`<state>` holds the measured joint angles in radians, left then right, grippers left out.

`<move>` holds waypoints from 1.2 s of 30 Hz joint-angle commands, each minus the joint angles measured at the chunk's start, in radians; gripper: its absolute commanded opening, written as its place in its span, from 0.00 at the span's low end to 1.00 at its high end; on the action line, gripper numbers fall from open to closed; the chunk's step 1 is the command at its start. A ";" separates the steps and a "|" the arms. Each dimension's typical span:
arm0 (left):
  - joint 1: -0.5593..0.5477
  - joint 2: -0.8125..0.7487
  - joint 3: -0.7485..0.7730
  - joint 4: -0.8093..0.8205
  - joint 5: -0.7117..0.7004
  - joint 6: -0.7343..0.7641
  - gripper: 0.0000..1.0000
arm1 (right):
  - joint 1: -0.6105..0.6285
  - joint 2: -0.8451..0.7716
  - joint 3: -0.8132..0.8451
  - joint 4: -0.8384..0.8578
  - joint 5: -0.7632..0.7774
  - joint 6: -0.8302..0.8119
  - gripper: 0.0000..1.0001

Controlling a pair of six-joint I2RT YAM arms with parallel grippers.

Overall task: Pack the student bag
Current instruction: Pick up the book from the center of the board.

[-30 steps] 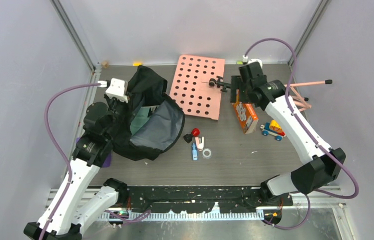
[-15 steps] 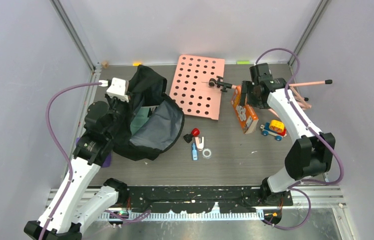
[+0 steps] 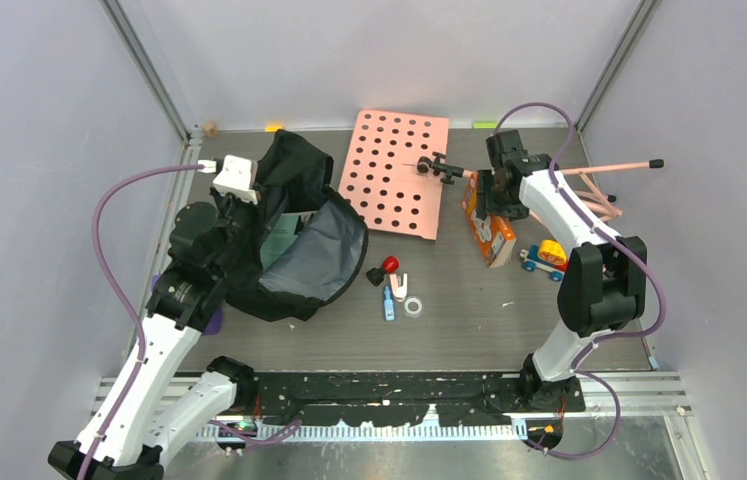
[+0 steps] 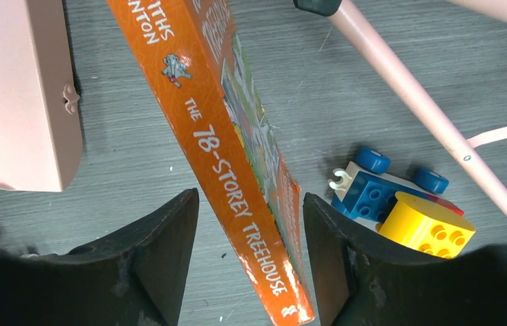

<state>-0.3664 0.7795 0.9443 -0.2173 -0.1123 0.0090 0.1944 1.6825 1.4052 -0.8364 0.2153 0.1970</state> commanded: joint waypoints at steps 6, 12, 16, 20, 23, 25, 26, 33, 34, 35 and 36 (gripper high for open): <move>0.000 0.001 -0.010 0.002 -0.024 0.015 0.00 | 0.022 0.052 0.053 0.033 -0.003 -0.062 0.46; 0.000 -0.002 -0.011 0.003 -0.026 0.015 0.00 | 0.023 0.042 0.059 0.030 -0.016 -0.048 0.14; 0.000 -0.007 -0.010 0.004 -0.026 0.016 0.00 | 0.023 0.010 0.078 0.012 -0.017 -0.032 0.01; 0.000 -0.009 -0.011 0.004 -0.023 0.016 0.00 | 0.023 -0.041 0.127 -0.047 -0.036 0.005 0.00; 0.000 -0.009 -0.010 0.006 -0.020 0.013 0.00 | 0.026 -0.112 0.178 -0.109 -0.123 0.066 0.01; 0.000 -0.009 -0.010 0.006 -0.015 0.011 0.00 | 0.028 -0.171 0.207 -0.128 -0.239 0.136 0.01; 0.000 -0.010 -0.010 0.006 -0.014 0.010 0.00 | 0.033 -0.189 0.219 -0.126 -0.323 0.185 0.01; 0.000 -0.014 -0.011 0.009 -0.002 -0.002 0.00 | 0.125 -0.343 0.243 0.018 -0.575 0.496 0.01; 0.000 -0.015 -0.011 0.010 0.002 -0.003 0.00 | 0.139 -0.359 0.241 0.040 -0.610 0.526 0.01; 0.000 -0.016 -0.011 0.010 0.004 -0.003 0.00 | 0.171 -0.365 0.237 0.090 -0.627 0.582 0.01; 0.000 -0.016 -0.012 0.011 0.007 -0.004 0.00 | 0.192 -0.367 0.238 0.113 -0.664 0.605 0.01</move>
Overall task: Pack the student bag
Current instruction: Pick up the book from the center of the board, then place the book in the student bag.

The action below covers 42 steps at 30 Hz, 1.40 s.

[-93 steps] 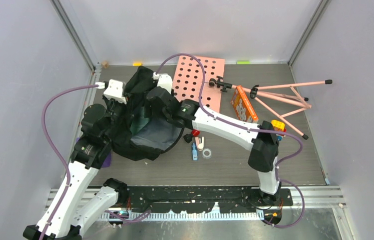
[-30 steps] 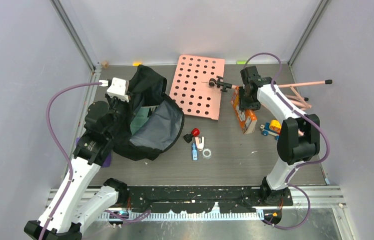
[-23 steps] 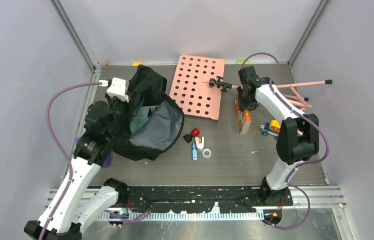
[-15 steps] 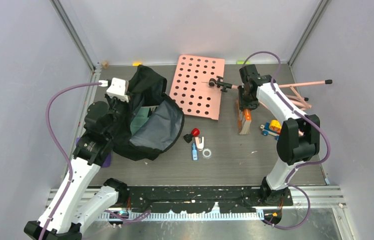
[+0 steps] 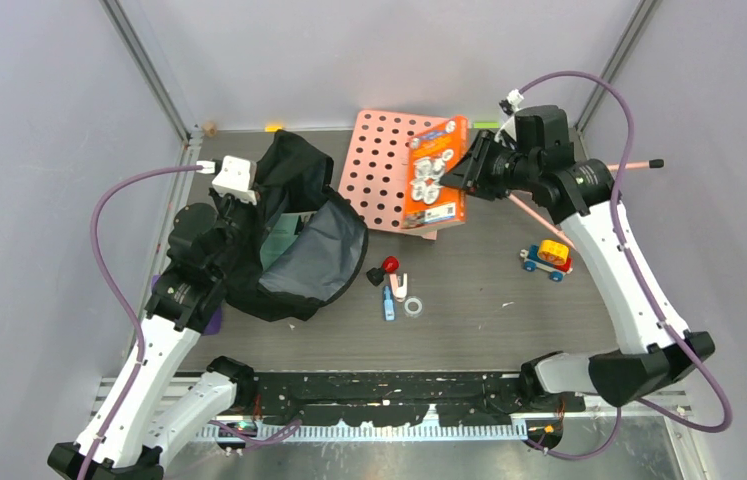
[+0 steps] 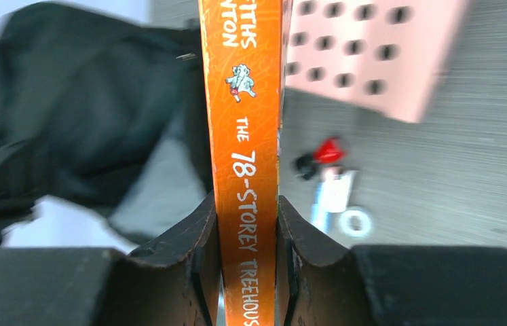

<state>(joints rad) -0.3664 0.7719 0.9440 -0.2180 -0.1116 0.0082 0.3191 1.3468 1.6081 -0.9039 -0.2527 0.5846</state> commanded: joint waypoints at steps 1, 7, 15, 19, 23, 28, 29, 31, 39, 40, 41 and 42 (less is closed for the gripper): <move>0.000 -0.009 -0.011 0.012 0.007 -0.003 0.00 | 0.109 -0.029 0.043 0.215 -0.212 0.253 0.01; 0.000 -0.014 -0.013 0.014 0.006 -0.002 0.00 | 0.293 0.029 0.078 0.313 -0.273 0.390 0.01; 0.000 -0.018 -0.013 0.015 0.007 -0.002 0.00 | 0.426 0.136 0.033 0.344 -0.242 0.515 0.01; 0.000 -0.021 -0.013 0.017 0.009 -0.002 0.00 | 0.448 0.171 -0.009 0.428 -0.191 0.608 0.01; 0.000 -0.024 -0.011 0.016 0.012 -0.002 0.00 | 0.456 0.214 -0.040 0.540 -0.147 0.712 0.01; 0.000 -0.029 -0.013 0.018 0.007 -0.002 0.00 | 0.462 0.254 -0.084 0.644 -0.043 0.861 0.01; 0.000 -0.029 -0.011 0.017 0.008 -0.002 0.00 | 0.465 0.259 -0.082 0.646 -0.032 0.872 0.01; 0.000 -0.031 -0.011 0.017 0.009 -0.002 0.00 | 0.467 0.271 -0.078 0.642 0.012 0.903 0.01; 0.000 -0.038 -0.013 0.019 0.009 -0.002 0.00 | 0.496 0.330 -0.040 0.683 0.136 1.018 0.00; 0.000 -0.038 -0.013 0.019 0.009 -0.002 0.00 | 0.500 0.350 -0.027 0.683 0.139 1.017 0.00; 0.000 -0.039 -0.013 0.019 0.009 -0.002 0.00 | 0.509 0.361 0.000 0.675 0.148 1.011 0.00; 0.000 -0.040 -0.013 0.019 0.009 -0.002 0.00 | 0.514 0.381 0.011 0.667 0.154 1.006 0.00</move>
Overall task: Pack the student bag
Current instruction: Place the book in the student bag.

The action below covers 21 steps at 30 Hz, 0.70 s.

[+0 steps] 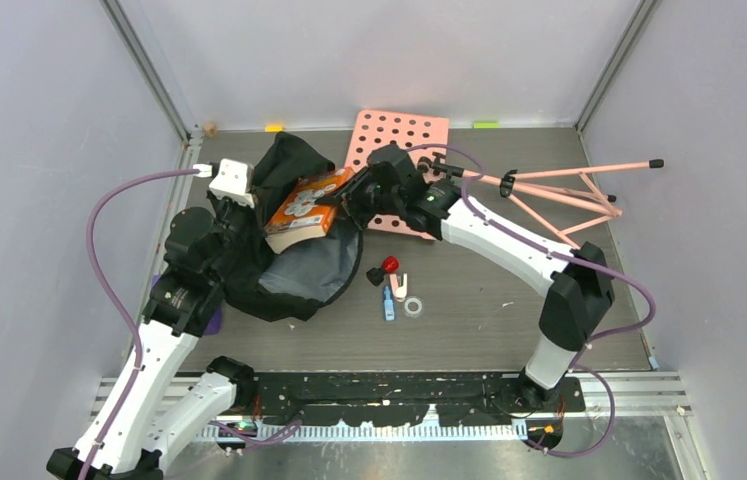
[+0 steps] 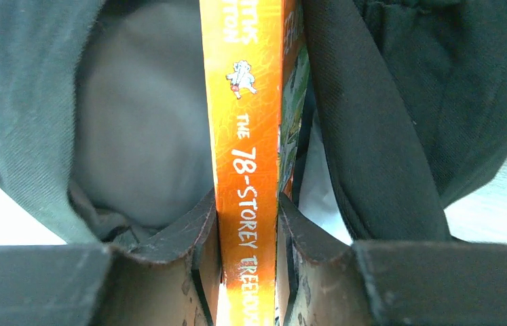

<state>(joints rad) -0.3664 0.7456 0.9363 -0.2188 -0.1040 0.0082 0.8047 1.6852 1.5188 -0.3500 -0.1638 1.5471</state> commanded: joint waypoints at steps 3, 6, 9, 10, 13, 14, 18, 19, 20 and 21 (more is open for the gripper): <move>0.000 -0.015 -0.005 0.019 0.000 -0.002 0.00 | 0.049 0.078 0.122 0.080 0.095 0.023 0.01; 0.000 -0.017 -0.005 0.020 -0.003 -0.003 0.00 | 0.062 0.079 0.094 0.055 0.134 0.016 0.00; 0.000 -0.018 -0.006 0.020 -0.005 -0.002 0.00 | 0.075 0.060 0.051 -0.001 0.226 -0.001 0.00; 0.000 -0.018 -0.006 0.019 -0.005 -0.002 0.00 | 0.082 0.057 0.046 -0.016 0.264 -0.012 0.00; 0.000 -0.018 -0.005 0.019 -0.006 -0.002 0.00 | 0.091 0.051 0.023 -0.040 0.302 -0.019 0.01; 0.000 -0.018 -0.005 0.019 -0.005 -0.002 0.00 | 0.092 0.055 0.024 -0.038 0.312 -0.022 0.00; -0.001 -0.015 -0.005 0.018 -0.007 -0.002 0.00 | 0.104 0.115 0.075 -0.047 0.347 -0.055 0.01; -0.002 -0.013 -0.005 0.018 -0.007 -0.003 0.00 | 0.108 0.127 0.089 -0.049 0.347 -0.066 0.01; -0.002 -0.012 -0.005 0.019 -0.007 -0.002 0.00 | 0.109 0.153 0.117 -0.048 0.347 -0.070 0.00; -0.002 -0.012 -0.005 0.018 -0.007 -0.002 0.00 | 0.113 0.166 0.128 -0.048 0.347 -0.073 0.00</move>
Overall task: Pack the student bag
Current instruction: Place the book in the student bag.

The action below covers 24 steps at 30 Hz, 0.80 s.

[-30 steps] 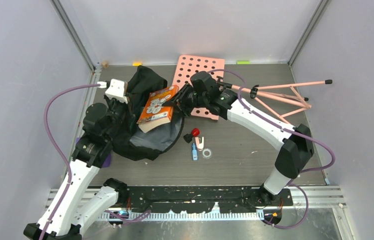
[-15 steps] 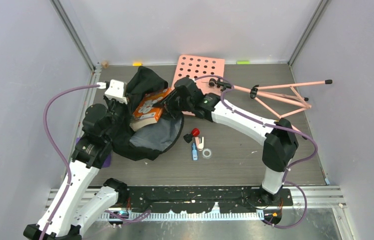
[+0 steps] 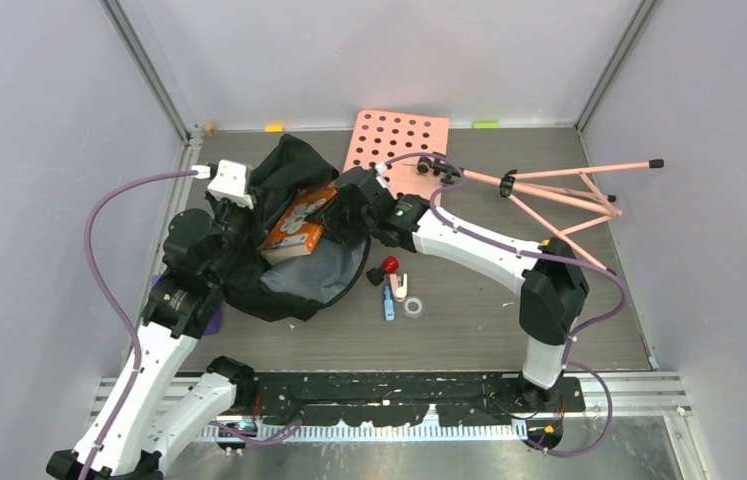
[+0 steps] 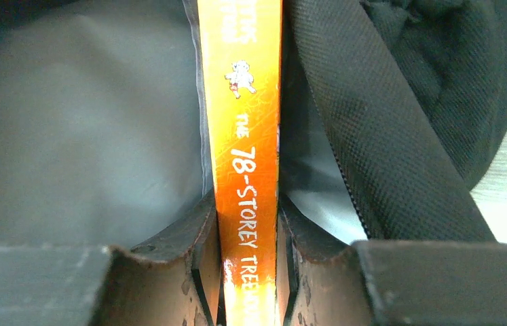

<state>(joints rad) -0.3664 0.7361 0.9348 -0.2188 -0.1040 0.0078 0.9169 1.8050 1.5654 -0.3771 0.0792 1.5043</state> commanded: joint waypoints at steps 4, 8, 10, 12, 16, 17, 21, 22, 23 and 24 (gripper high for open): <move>-0.003 0.000 -0.004 0.019 -0.006 -0.002 0.00 | 0.018 0.125 0.159 -0.004 0.094 -0.034 0.00; -0.003 0.002 -0.004 0.018 -0.008 -0.002 0.00 | 0.038 0.216 0.261 -0.008 0.080 -0.050 0.00; -0.003 0.003 -0.004 0.018 -0.009 -0.002 0.00 | 0.041 0.236 0.274 -0.009 0.079 -0.060 0.01; -0.003 0.003 -0.004 0.018 -0.010 -0.002 0.00 | 0.042 0.236 0.269 -0.010 0.088 -0.070 0.07; -0.003 0.003 -0.004 0.018 -0.010 -0.001 0.00 | 0.043 0.207 0.246 -0.006 0.125 -0.109 0.32; -0.003 0.005 -0.004 0.018 -0.011 -0.001 0.00 | 0.044 0.200 0.243 -0.003 0.133 -0.126 0.35; -0.003 0.006 -0.004 0.018 -0.009 0.000 0.00 | 0.049 0.160 0.216 0.048 0.164 -0.199 0.52; -0.003 0.006 -0.004 0.018 -0.010 0.000 0.00 | 0.050 0.148 0.213 0.058 0.168 -0.212 0.60; -0.004 0.008 -0.004 0.018 -0.010 -0.001 0.00 | 0.054 0.142 0.212 0.064 0.174 -0.240 0.63; -0.004 0.008 -0.004 0.018 -0.010 0.000 0.00 | 0.059 0.129 0.201 0.083 0.177 -0.254 0.64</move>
<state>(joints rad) -0.3668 0.7403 0.9344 -0.2173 -0.1043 0.0082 0.9676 2.0411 1.7817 -0.3763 0.1711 1.3544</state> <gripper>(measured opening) 0.034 0.610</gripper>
